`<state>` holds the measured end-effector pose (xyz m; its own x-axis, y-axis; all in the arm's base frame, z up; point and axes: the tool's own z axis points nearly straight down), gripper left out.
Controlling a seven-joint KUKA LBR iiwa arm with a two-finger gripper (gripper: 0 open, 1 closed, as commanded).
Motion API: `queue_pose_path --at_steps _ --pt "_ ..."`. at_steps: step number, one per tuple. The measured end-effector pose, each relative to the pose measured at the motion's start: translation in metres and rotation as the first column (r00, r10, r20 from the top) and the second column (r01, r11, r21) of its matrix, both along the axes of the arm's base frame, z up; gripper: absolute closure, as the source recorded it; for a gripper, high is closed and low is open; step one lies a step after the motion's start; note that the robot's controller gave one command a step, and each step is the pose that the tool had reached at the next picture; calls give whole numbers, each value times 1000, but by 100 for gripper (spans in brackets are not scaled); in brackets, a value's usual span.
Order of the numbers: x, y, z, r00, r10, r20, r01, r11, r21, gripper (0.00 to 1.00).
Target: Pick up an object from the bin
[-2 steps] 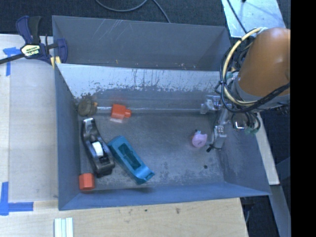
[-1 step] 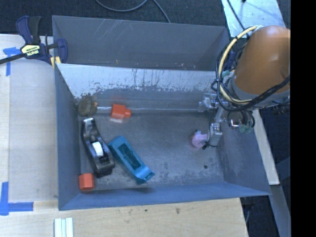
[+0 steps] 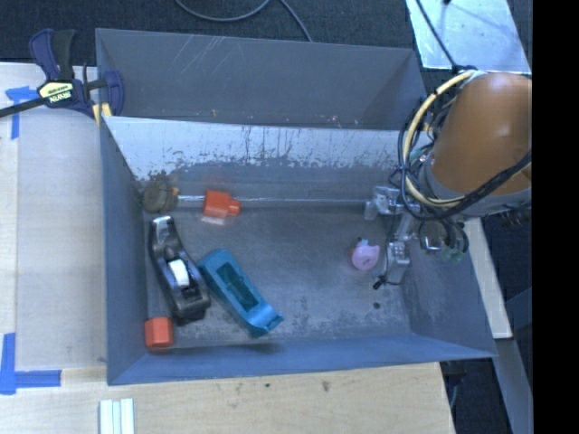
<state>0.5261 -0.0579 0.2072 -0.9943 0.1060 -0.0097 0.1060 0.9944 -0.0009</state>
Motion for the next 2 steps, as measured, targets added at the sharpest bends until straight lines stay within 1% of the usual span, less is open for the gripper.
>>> queue_pose_path --at_steps 1,2 --pt "-1 5 -30 1000 9 -4 -9 1000 1 0" --pt "6 -5 -64 997 78 2 -78 997 -1 0"
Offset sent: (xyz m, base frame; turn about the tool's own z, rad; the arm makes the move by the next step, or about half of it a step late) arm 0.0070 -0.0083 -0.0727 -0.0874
